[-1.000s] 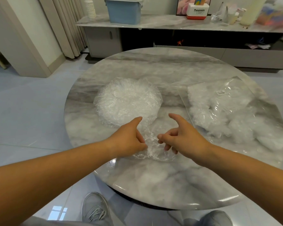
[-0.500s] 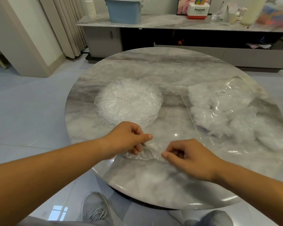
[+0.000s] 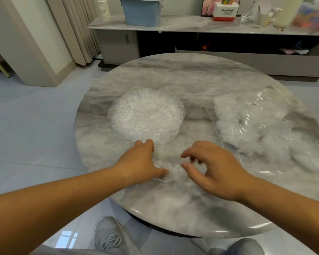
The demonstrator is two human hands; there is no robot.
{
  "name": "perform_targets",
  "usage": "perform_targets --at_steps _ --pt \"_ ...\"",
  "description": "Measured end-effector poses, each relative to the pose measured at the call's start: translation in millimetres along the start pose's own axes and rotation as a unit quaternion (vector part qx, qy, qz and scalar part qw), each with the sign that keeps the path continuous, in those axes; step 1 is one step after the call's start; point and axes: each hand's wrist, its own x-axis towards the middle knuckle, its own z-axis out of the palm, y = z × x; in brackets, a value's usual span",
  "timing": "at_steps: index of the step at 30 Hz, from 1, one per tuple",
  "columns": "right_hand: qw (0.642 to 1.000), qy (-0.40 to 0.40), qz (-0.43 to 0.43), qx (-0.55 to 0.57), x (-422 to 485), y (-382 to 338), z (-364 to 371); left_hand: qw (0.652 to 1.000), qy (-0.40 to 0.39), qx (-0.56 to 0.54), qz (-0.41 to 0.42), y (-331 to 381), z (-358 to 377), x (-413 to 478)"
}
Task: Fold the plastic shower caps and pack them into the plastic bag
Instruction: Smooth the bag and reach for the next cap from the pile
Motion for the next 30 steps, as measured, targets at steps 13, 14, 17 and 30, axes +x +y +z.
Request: perform_targets --at_steps 13,14,17,30 --pt "0.967 -0.220 -0.075 -0.108 -19.0 14.1 28.6 0.991 -0.066 -0.112 -0.017 6.0 -21.6 -1.2" --pt "0.966 -0.220 -0.073 -0.111 -19.1 13.0 29.3 0.973 -0.088 -0.212 -0.029 9.8 -20.6 -3.5" --pt "0.963 -0.233 -0.071 -0.113 -17.3 10.2 28.5 0.896 -0.138 -0.420 -0.039 21.6 -14.8 -9.8" --pt "0.960 -0.108 0.251 -0.061 -10.0 18.8 3.3 0.911 -0.200 -0.360 -0.002 32.8 9.6 -11.9"
